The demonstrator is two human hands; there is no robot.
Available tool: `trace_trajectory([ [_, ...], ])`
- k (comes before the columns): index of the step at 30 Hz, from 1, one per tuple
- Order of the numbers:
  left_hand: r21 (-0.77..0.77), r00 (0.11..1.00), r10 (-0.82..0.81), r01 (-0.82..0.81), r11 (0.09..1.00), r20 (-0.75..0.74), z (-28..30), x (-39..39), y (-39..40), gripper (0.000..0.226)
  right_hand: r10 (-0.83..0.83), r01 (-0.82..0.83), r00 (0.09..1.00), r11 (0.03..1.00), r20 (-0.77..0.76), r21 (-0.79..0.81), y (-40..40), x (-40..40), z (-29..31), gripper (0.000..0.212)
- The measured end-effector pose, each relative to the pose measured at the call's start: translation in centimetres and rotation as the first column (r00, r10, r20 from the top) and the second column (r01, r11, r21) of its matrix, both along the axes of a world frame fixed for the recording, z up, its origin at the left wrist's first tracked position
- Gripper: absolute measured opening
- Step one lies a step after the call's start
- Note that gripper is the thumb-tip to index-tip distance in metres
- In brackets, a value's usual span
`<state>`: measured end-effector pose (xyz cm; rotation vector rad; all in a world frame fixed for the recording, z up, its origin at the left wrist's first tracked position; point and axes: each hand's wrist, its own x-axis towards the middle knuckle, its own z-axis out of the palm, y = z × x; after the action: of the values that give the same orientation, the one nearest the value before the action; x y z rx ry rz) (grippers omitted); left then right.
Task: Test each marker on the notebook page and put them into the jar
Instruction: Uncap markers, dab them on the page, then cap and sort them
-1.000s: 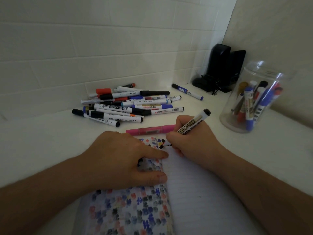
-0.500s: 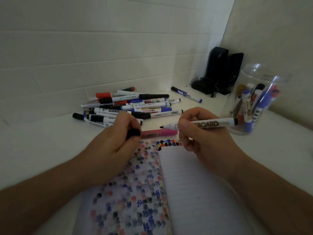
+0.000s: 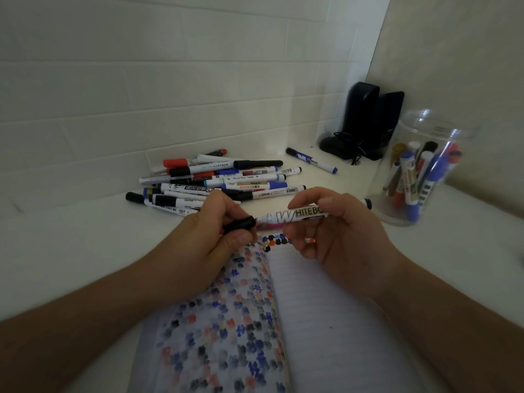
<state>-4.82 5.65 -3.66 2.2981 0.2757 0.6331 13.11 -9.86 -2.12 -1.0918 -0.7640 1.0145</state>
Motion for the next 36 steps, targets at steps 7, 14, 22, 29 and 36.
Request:
trace_trajectory([
  [7, 0.096, 0.999, -0.045, 0.043, 0.994, 0.013, 0.1, -0.1, -0.2, 0.025, -0.054, 0.058, 0.995, 0.998, 0.086, -0.036, 0.4, -0.8, 0.0, 0.015],
  [14, 0.262, 0.989, -0.003, -0.036, 0.964, 0.146, 0.0, 0.3, -0.7, 0.008, -0.042, 0.043, 0.997, 0.999, -0.059, 0.023, 0.5, -1.6, 0.6, 0.018],
  [22, 0.410, 0.982, 0.010, -0.089, 0.908, 0.191, 0.4, 0.2, -0.9, 0.023, 0.049, -0.045, 0.996, 0.997, -0.070, 0.061, 0.5, -1.5, 0.7, 0.021],
  [29, 0.275, 0.999, 0.039, -0.038, 0.961, -0.001, 1.9, -0.2, -1.7, 0.019, -0.047, 0.029, 0.980, 0.995, 0.195, 0.095, -0.8, -1.1, 1.2, 0.033],
  [36, -0.001, 0.999, 0.034, -0.034, 0.999, 0.022, 4.1, 3.6, -3.3, 0.028, -0.161, 0.092, 0.683, 0.987, 0.713, 0.135, -1.2, -0.1, 0.9, 0.023],
])
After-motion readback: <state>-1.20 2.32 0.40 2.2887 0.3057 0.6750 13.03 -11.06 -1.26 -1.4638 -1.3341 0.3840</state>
